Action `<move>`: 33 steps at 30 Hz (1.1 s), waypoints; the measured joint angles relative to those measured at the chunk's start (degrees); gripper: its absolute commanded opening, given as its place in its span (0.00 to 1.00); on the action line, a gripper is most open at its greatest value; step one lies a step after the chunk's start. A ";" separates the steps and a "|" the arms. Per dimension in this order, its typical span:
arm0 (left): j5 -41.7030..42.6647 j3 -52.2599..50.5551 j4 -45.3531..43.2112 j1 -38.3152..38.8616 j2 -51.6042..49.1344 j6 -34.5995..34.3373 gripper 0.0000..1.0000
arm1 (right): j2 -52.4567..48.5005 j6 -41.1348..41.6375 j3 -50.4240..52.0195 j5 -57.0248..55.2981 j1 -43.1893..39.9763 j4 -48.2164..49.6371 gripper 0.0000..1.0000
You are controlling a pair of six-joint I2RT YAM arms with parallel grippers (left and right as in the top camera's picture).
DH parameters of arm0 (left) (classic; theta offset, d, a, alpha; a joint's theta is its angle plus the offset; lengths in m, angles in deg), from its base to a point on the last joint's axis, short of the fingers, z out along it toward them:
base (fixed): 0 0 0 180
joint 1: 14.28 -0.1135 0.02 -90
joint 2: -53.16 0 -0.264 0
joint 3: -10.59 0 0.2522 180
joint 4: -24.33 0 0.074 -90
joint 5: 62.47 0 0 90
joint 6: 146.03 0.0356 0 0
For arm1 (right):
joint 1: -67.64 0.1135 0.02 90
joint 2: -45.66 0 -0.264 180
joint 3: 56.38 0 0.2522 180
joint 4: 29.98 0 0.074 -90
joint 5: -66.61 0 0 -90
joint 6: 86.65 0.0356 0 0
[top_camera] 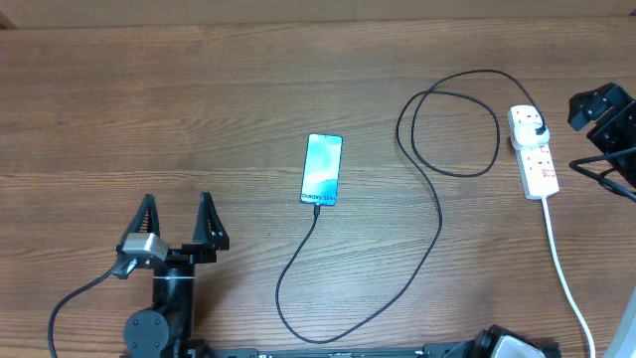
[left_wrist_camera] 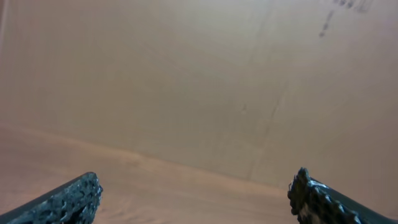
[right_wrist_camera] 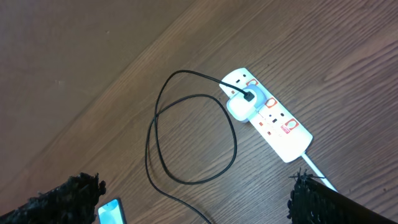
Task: Plug charger to phone and switch on socket
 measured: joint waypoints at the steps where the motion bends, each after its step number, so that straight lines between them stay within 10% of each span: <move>1: 0.00 -0.48 1.09 -0.26 0.70 0.00 1.00 | 0.00 0.00 0.00 0.02 -0.02 0.00 1.00; 13: -0.02 -1.64 17.73 -2.75 2.05 0.04 1.00 | 0.00 -0.02 0.00 0.02 -0.02 -0.04 1.00; 33: -0.22 -1.66 18.03 -2.97 1.92 12.74 1.00 | 0.00 0.00 0.00 0.00 -0.02 -0.04 1.00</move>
